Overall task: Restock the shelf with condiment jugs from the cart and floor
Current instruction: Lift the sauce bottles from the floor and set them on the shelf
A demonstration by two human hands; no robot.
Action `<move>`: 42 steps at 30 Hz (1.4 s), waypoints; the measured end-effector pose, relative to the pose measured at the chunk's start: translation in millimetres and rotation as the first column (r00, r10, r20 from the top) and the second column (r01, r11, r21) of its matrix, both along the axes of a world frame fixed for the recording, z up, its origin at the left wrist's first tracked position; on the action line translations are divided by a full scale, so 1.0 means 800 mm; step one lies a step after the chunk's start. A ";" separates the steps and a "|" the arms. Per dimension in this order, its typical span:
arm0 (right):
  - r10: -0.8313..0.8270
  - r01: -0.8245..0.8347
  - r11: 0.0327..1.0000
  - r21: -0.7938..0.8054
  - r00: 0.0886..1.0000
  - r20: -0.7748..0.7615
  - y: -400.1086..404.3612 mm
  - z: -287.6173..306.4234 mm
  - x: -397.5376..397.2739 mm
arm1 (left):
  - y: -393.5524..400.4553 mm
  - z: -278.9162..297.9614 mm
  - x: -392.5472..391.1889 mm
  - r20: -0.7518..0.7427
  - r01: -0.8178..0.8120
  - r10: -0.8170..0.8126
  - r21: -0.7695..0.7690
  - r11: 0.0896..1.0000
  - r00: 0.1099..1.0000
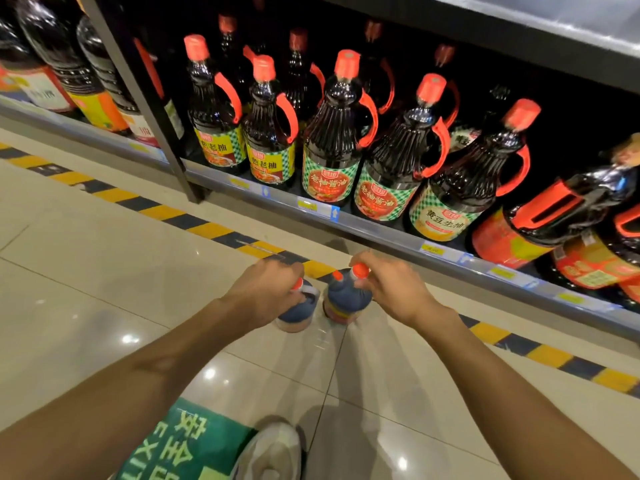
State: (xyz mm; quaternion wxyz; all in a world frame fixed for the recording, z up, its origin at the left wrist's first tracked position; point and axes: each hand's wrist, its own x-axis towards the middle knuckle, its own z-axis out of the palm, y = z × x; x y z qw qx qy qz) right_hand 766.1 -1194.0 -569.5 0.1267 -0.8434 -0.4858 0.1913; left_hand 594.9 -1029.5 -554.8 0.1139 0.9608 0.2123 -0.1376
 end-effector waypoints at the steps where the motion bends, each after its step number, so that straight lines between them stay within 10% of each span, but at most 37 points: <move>1: -0.003 0.003 1.000 0.015 1.000 -0.029 -0.001 -0.004 0.002 | -0.002 -0.004 -0.003 0.041 -0.036 0.037 -0.014 0.999 0.998; 5: -0.106 0.139 0.982 0.127 0.966 -0.235 -0.012 -0.020 0.005 | 0.003 -0.031 -0.024 0.234 -0.176 0.244 -0.276 0.945 0.941; 11: -0.287 0.365 0.930 0.045 0.797 -0.531 -0.049 -0.081 -0.007 | 0.014 -0.095 -0.066 0.050 -0.312 0.471 -0.688 0.656 0.881; 42: -0.332 0.669 0.739 0.076 0.461 -0.823 -0.001 -0.148 -0.038 | 0.014 -0.162 -0.023 -0.088 -0.233 0.610 -0.959 0.162 0.788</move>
